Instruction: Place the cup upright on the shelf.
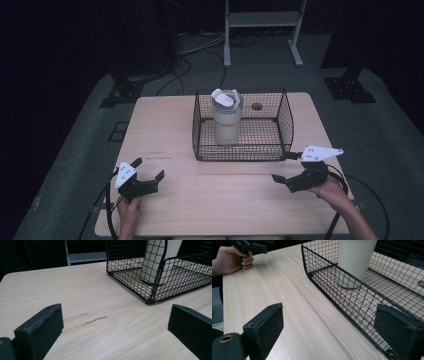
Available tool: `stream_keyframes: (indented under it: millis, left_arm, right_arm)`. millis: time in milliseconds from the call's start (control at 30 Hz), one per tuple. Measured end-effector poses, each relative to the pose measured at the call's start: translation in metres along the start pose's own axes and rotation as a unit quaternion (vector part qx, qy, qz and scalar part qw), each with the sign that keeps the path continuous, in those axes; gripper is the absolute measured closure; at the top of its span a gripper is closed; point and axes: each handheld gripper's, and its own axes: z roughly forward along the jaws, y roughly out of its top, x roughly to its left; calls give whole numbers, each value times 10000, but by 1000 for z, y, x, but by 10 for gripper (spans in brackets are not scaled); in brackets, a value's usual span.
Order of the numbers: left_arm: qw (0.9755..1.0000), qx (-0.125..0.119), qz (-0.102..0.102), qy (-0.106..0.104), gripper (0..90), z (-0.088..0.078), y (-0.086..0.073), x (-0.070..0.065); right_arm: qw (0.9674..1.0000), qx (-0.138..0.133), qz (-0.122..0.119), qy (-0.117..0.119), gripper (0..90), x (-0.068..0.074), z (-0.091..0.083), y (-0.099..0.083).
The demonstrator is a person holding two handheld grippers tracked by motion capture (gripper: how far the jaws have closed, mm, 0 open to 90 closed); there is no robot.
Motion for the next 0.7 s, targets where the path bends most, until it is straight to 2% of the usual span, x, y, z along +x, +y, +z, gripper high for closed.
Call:
stream_keyframes:
  millis: [533, 633, 700]
  left_arm:
    - [10000, -5, 7, 7, 0, 0, 0, 0]
    - [10000, 1, 8, 10, 0, 0, 0, 0]
    - [10000, 2, 10, 4, 0, 1, 0, 0]
  right_arm:
    - [9999, 30, 135, -25, 85, 7, 1, -24]
    - [9998, -15, 141, -137, 84, 12, 1, -30]
    - [9993, -90, 198, -318, 84, 17, 2, -35]
